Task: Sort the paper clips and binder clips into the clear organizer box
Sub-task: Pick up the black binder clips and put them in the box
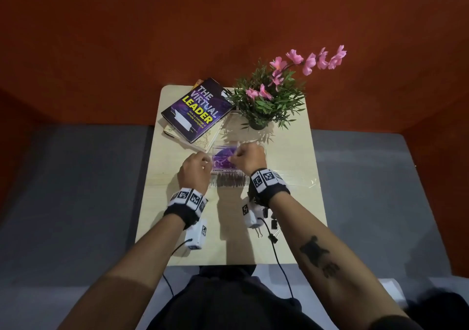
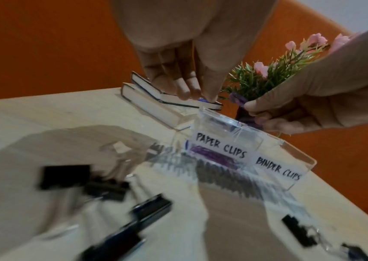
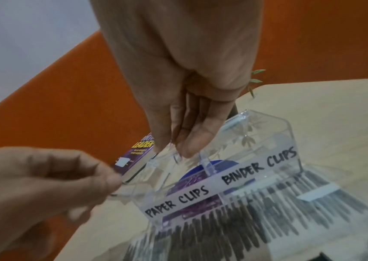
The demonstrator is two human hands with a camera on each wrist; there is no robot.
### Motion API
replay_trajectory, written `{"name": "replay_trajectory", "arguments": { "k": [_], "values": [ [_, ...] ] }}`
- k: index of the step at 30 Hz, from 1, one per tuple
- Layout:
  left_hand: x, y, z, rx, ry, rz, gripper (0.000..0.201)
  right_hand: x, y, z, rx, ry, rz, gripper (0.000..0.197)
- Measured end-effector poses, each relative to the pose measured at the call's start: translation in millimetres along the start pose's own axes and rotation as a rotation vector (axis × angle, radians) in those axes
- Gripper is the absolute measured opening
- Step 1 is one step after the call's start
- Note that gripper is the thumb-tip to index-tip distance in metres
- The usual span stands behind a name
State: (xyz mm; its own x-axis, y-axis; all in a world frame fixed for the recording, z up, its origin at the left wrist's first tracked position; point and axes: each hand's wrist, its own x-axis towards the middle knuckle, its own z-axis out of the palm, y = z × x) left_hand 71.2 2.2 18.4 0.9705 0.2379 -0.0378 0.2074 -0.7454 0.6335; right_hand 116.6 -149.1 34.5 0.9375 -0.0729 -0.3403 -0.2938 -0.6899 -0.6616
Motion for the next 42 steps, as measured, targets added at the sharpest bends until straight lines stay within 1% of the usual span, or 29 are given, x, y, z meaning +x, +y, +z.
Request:
{"name": "replay_trajectory", "arguments": {
  "k": [3, 4, 5, 7, 8, 9, 11, 12, 13, 15, 17, 20, 21, 24, 25, 28, 31, 32, 34, 36, 38, 39, 40, 42],
  "values": [
    [-19.9, -30.4, -12.4, 0.099, -0.059, -0.002, 0.005, -7.0, 6.9, 2.1, -0.055, 0.010, -0.063, 0.014],
    [-26.0, -41.0, -17.7, 0.135, -0.099, -0.001, 0.011, -14.1, 13.1, -2.3, -0.061, 0.033, -0.062, 0.016],
    [-32.4, -52.0, -22.6, 0.184, -0.157, -0.009, 0.024, -23.6, 22.3, -8.7, -0.075, 0.061, -0.053, 0.020],
    [-45.2, -71.3, -32.3, 0.315, -0.325, -0.057, 0.064, -49.1, 48.5, -25.4, -0.152, 0.086, -0.006, 0.033],
    [-51.3, -80.1, -35.8, 0.379, -0.408, -0.090, 0.084, -64.2, 64.2, -34.8, -0.216, 0.062, 0.034, 0.045],
    [-57.2, -88.0, -38.1, 0.426, -0.469, -0.121, 0.102, -78.4, 81.6, -43.2, -0.296, 0.001, 0.083, 0.062],
    [-66.8, -98.7, -39.4, 0.474, -0.547, -0.150, 0.124, -103.7, 114.4, -58.0, -0.456, -0.186, 0.193, 0.104],
    [-70.3, -101.7, -37.3, 0.483, -0.575, -0.146, 0.130, -113.1, 128.8, -62.3, -0.509, -0.270, 0.237, 0.120],
    [-72.8, -102.2, -34.8, 0.480, -0.598, -0.132, 0.134, -119.5, 140.6, -63.6, -0.523, -0.325, 0.261, 0.131],
    [-73.5, -98.9, -28.1, 0.442, -0.627, -0.097, 0.136, -125.0, 154.2, -58.8, -0.487, -0.358, 0.271, 0.140],
    [-70.4, -90.9, -20.7, 0.385, -0.655, -0.071, 0.133, -122.5, 155.4, -48.6, -0.447, -0.328, 0.238, 0.139],
    [-64.4, -76.5, -8.7, 0.352, -0.695, -0.052, 0.124, -109.8, 147.3, -33.6, -0.414, -0.257, 0.149, 0.123],
    [-63.4, -71.1, -4.9, 0.346, -0.708, -0.051, 0.121, -106.0, 143.6, -30.2, -0.415, -0.257, 0.113, 0.116],
    [-64.3, -57.2, 8.0, 0.277, -0.730, -0.038, 0.109, -99.5, 130.8, -19.4, -0.430, -0.264, 0.050, 0.085],
    [-65.9, -52.7, 12.2, 0.253, -0.731, -0.020, 0.104, -98.4, 127.3, -14.1, -0.424, -0.267, 0.040, 0.079],
    [-74.3, -39.1, 23.5, 0.213, -0.718, 0.053, 0.092, -96.7, 116.8, 3.1, -0.404, -0.272, -0.007, 0.076],
    [-82.9, -32.6, 29.8, 0.201, -0.714, 0.112, 0.084, -98.9, 110.9, 11.3, -0.354, -0.296, -0.068, 0.083],
    [-84.4, -33.5, 29.7, 0.206, -0.706, 0.125, 0.084, -100.5, 110.4, 9.0, -0.339, -0.274, -0.071, 0.084],
    [-84.5, -36.3, 25.6, 0.245, -0.660, 0.145, 0.084, -106.3, 115.9, -0.2, -0.349, -0.196, -0.039, 0.087],
    [-80.4, -39.0, 20.1, 0.315, -0.615, 0.148, 0.091, -117.1, 129.1, -10.6, -0.404, -0.157, 0.036, 0.096],
    [-73.7, -38.4, 15.1, 0.387, -0.629, 0.122, 0.103, -130.4, 143.4, -16.0, -0.435, -0.195, 0.104, 0.105],
    [-69.8, -36.9, 14.0, 0.420, -0.657, 0.116, 0.109, -135.4, 148.6, -15.6, -0.429, -0.227, 0.127, 0.106],
    [-66.8, -34.9, 14.1, 0.447, -0.695, 0.122, 0.114, -138.7, 151.4, -13.2, -0.410, -0.251, 0.140, 0.102],
    [-63.6, -28.5, 18.0, 0.485, -0.773, 0.167, 0.121, -138.5, 150.1, -5.1, -0.363, -0.242, 0.124, 0.084]
  ]
}}
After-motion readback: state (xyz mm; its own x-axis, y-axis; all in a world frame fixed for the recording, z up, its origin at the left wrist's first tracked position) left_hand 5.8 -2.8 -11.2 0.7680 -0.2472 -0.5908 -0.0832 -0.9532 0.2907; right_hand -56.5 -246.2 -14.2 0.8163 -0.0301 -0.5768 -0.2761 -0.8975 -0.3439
